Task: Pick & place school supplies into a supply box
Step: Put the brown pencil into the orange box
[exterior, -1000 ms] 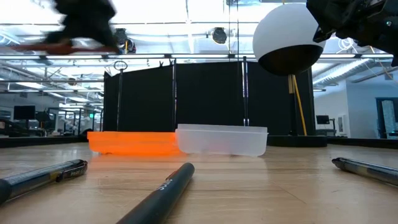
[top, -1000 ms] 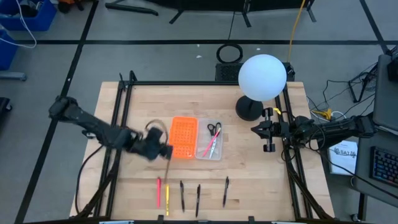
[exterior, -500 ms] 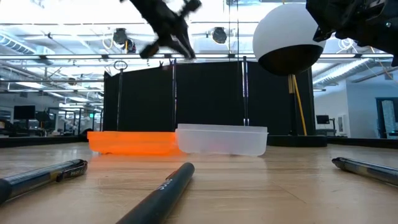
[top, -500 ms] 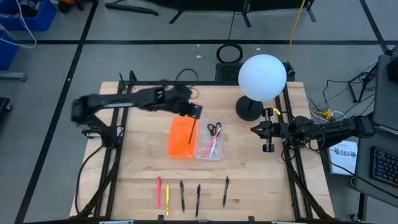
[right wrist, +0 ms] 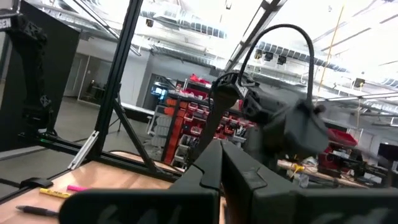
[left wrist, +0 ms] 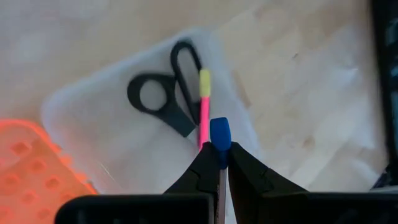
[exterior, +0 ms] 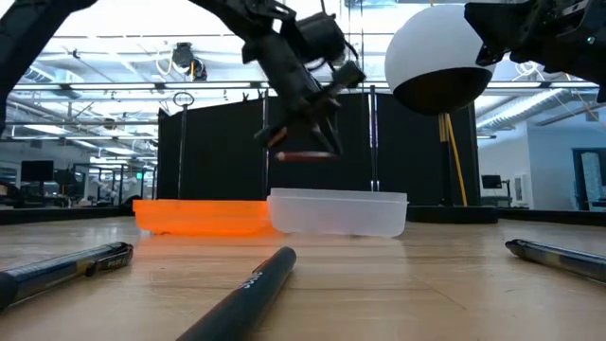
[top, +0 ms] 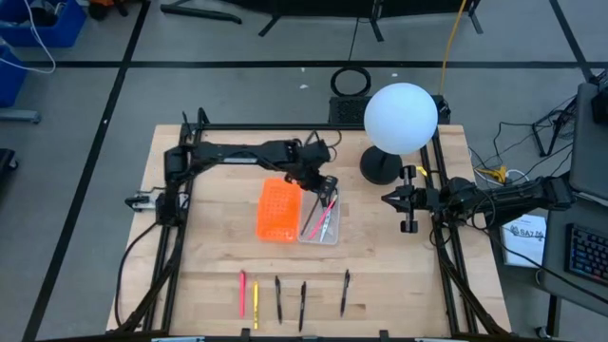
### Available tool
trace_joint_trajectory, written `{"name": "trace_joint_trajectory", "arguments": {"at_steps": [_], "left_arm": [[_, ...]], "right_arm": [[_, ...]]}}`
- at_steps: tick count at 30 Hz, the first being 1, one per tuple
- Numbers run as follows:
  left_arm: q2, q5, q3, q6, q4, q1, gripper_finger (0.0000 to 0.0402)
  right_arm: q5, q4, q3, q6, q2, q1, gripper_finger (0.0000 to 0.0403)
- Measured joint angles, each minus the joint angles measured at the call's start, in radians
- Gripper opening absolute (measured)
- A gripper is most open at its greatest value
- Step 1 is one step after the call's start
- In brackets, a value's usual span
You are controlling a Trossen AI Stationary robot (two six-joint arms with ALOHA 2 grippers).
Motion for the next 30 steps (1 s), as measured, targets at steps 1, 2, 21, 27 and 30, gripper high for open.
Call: {"name": "trace_joint_trajectory", "arguments": {"at_steps": [1, 2, 21, 27, 30], "left_arm": [[0.014, 0.006, 0.001, -0.007, 0.001, -0.001, 0.0019], [0.024, 0.008, 0.001, -0.009, -0.001, -0.001, 0.0019], [0.039, -0.033, -0.002, -0.059, -0.025, 0.022, 0.0019], [0.039, -0.087, -0.002, -0.085, -0.019, 0.024, 0.0019], [0.039, -0.097, -0.003, -0.104, -0.030, 0.023, 0.0019]], "right_arm": [[0.000, -0.001, 0.000, 0.001, 0.000, 0.000, 0.0000], [0.000, -0.002, 0.000, 0.001, 0.000, 0.000, 0.0000], [0.000, -0.005, 0.000, 0.004, 0.000, 0.000, 0.0000], [0.000, -0.005, 0.000, 0.004, 0.000, 0.000, 0.0000], [0.000, -0.005, 0.000, 0.004, 0.000, 0.000, 0.0000]]}}
